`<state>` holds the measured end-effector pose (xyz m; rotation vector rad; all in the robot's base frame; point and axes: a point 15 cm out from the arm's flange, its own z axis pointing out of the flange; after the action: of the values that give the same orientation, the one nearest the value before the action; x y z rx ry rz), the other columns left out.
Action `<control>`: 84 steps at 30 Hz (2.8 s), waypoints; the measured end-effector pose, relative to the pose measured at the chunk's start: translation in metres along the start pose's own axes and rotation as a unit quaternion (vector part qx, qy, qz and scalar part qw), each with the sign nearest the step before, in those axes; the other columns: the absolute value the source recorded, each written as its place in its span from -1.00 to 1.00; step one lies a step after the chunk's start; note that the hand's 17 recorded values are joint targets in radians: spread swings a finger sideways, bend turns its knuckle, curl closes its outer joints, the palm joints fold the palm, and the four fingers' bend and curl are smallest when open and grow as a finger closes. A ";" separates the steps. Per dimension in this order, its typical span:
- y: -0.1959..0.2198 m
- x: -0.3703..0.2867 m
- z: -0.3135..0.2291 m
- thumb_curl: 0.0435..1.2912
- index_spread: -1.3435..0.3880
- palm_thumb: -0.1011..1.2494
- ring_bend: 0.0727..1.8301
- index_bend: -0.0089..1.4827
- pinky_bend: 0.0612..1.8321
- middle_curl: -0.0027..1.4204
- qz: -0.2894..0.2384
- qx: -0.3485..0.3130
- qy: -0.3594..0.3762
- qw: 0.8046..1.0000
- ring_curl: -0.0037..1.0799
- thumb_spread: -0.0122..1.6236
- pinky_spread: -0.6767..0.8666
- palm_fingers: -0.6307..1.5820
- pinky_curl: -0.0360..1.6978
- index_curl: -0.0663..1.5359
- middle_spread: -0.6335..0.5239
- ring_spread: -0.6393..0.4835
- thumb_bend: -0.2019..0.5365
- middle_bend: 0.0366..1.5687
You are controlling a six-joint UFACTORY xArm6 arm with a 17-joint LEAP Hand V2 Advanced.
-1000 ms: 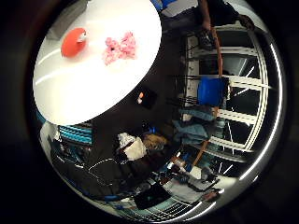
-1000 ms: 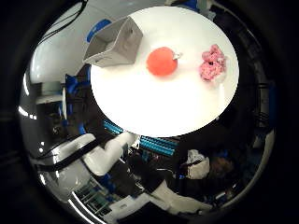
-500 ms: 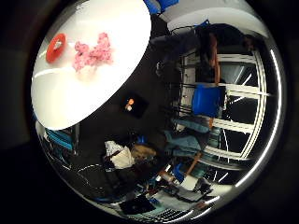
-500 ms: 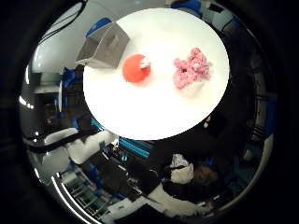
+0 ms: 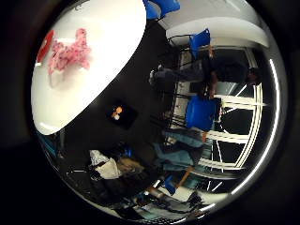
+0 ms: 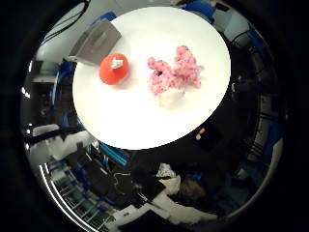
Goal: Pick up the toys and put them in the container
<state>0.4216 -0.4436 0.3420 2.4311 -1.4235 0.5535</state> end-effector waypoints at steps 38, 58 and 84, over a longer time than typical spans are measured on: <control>-0.085 -0.090 0.136 -0.60 0.10 -0.37 -0.62 -0.80 -0.38 -0.54 -0.041 -0.012 -0.103 0.994 -0.50 0.12 0.44 -0.36 -0.59 -0.66 0.08 0.46 -0.54 -0.76; -0.042 -0.107 0.128 -0.55 0.16 -0.07 0.26 -0.08 0.25 -0.10 -0.033 -0.056 -0.162 0.985 -0.04 0.24 -0.62 0.79 -0.41 -0.36 -0.25 -0.30 -0.38 0.30; -0.011 -0.071 -0.082 -0.04 0.30 0.63 0.44 0.53 0.37 0.10 0.000 -0.082 -0.171 0.982 0.50 0.29 -0.36 0.53 0.18 0.08 -0.15 -0.29 -0.49 0.76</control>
<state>0.3846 -0.3495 0.3827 2.4749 -1.5249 0.0120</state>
